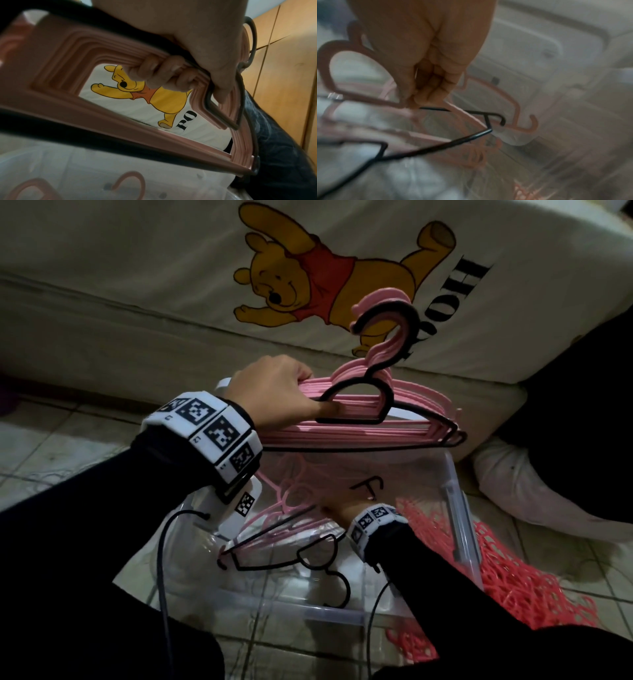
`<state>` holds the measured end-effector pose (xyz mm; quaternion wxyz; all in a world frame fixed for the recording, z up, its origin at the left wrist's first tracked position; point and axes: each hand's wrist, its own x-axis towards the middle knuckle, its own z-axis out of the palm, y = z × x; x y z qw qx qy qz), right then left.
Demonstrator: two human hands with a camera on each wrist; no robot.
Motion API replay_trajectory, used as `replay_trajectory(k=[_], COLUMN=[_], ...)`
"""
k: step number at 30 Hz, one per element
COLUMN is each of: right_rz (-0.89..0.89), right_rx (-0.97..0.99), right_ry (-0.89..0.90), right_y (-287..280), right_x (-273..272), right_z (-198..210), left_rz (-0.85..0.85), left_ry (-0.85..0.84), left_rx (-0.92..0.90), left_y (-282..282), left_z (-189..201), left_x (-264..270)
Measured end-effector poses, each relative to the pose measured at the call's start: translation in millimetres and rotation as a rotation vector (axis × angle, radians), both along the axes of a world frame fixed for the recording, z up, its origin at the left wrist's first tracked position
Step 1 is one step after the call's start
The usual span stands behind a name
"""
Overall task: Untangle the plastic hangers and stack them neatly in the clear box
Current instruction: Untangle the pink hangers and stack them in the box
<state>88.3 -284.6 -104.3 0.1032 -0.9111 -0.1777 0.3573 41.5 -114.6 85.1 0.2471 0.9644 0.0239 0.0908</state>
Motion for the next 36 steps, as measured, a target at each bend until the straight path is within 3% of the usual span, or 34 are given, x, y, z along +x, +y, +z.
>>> replay_trajectory(k=[6, 16, 21, 25, 32, 36], right_rz=[0.135, 0.079, -0.007, 0.081, 0.4, 0.465], right_rx=[-0.016, 0.034, 0.095, -0.154, -0.253, -0.267], right_ry=[-0.127, -0.102, -0.223, -0.119, -0.154, -0.208], right_y=[-11.9, -31.2, -36.0, -24.7, -32.2, -37.2], right_x=[12.8, 12.5, 15.5, 14.9, -1.5, -4.9], right_z=[35.6, 41.8, 35.7, 30.4, -4.3, -20.7], left_rz=[0.025, 0.1, 0.118, 0.097, 0.096, 0.094], left_ry=[-0.025, -0.076, -0.105, -0.088, -0.095, -0.092], left_rx=[-0.031, -0.045, -0.036, -0.023, 0.002, 0.021], left_y=[2.4, 2.4, 1.9, 2.4, 4.0, 5.4], left_z=[9.6, 16.3, 17.1, 15.8, 10.0, 7.5], left_x=[-3.2, -4.2, -4.3, -3.1, -2.6, -1.8])
